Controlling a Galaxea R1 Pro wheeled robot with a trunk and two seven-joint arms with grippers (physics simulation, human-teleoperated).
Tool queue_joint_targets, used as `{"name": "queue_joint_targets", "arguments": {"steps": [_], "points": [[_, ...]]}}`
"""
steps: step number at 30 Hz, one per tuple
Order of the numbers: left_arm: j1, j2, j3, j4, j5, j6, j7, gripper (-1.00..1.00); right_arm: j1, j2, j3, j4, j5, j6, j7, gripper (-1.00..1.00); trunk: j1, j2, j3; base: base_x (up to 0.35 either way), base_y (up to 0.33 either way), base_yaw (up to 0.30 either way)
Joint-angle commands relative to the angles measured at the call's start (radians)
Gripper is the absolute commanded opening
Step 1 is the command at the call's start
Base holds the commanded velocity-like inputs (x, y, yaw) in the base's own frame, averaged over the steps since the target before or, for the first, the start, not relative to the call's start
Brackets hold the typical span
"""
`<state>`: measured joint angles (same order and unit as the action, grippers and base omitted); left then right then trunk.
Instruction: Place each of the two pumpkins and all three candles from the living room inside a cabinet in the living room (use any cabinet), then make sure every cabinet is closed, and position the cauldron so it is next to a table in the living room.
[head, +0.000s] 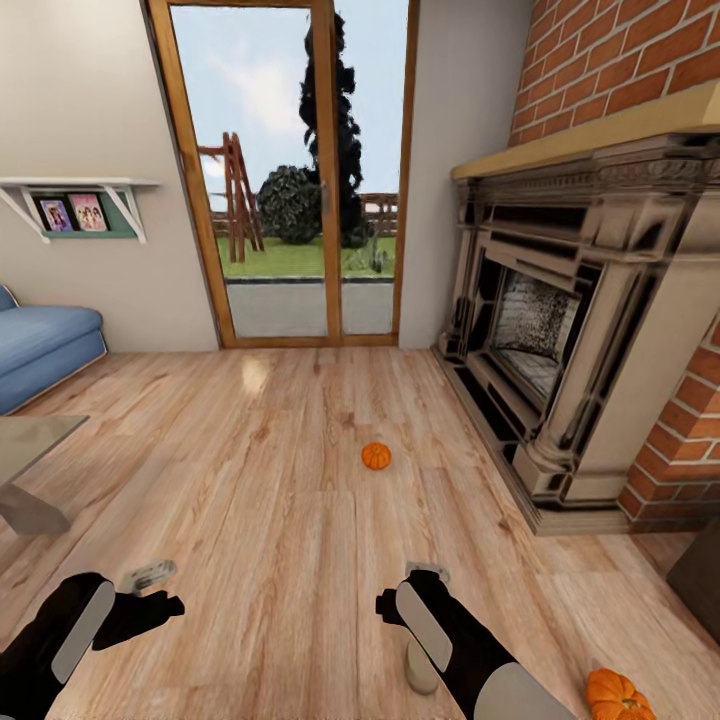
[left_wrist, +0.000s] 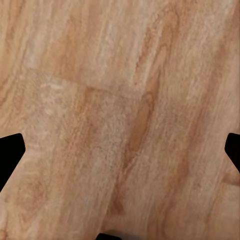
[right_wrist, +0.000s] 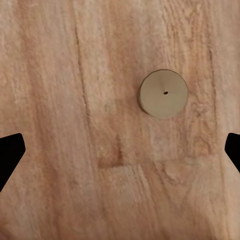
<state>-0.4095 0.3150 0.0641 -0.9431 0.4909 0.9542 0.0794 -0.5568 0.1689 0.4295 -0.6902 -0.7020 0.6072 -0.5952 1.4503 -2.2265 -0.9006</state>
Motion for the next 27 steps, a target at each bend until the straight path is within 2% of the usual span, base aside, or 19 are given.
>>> {"name": "queue_joint_targets", "arguments": {"steps": [1,27], "points": [[0.0,-0.001,0.0,0.0,0.0,0.0,0.0,1.0,0.0,0.0,0.0,0.0,0.0,0.0,0.0,1.0,0.004,-0.007,-0.003,0.0,0.0,0.0],[0.0,-0.002,0.0,0.0,0.0,0.003,0.0,1.0,0.0,0.001,0.004,0.001,0.01,-0.027,0.0,1.0,0.104,-0.189,-0.085,0.0,0.0,0.0]]}}
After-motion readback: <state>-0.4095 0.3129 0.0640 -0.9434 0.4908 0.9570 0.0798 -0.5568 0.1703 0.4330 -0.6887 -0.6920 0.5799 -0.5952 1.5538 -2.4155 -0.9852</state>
